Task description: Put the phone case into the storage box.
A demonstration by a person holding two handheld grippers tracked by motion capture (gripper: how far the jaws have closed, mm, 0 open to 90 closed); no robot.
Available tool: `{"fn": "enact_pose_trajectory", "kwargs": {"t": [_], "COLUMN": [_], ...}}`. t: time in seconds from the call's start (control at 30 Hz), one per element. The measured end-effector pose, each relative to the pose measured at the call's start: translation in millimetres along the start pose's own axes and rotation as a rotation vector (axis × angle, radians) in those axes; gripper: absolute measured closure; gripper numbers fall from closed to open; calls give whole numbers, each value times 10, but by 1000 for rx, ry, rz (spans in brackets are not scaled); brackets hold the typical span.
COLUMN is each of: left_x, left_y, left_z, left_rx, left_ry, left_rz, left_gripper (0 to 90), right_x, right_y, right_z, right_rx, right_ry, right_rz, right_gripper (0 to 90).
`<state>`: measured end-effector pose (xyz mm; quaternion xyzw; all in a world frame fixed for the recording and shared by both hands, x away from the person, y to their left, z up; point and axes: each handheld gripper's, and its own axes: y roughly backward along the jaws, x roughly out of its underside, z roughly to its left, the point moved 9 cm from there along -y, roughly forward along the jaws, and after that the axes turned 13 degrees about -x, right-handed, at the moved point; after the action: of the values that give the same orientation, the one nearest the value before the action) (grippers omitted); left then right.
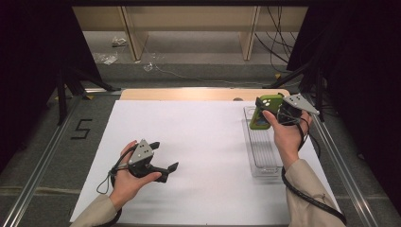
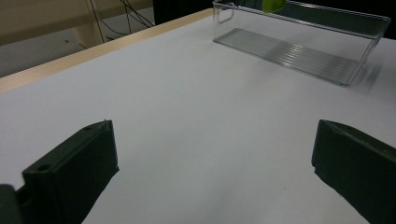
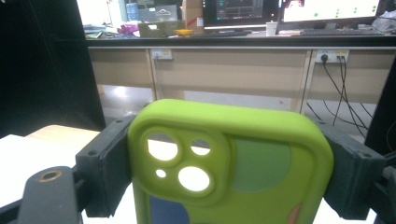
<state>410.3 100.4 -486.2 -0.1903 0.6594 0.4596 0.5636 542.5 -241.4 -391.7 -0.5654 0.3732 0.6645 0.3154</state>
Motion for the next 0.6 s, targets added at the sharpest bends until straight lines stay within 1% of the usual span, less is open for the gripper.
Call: {"fn": "enact_pose_trajectory", "kwargs": {"t": [0.6], "left_x": [3], "left_y": [-3], "left_z": [0], "left_rx": [0], "left_ry": [-1], "left_rz": [1], "left_gripper": [0], "right_x": [19], "right_y": [-114], "right_z": [-51], "right_rx": [10], "right_ry": [2], "right_rz": [20], "right_gripper": [174]}}
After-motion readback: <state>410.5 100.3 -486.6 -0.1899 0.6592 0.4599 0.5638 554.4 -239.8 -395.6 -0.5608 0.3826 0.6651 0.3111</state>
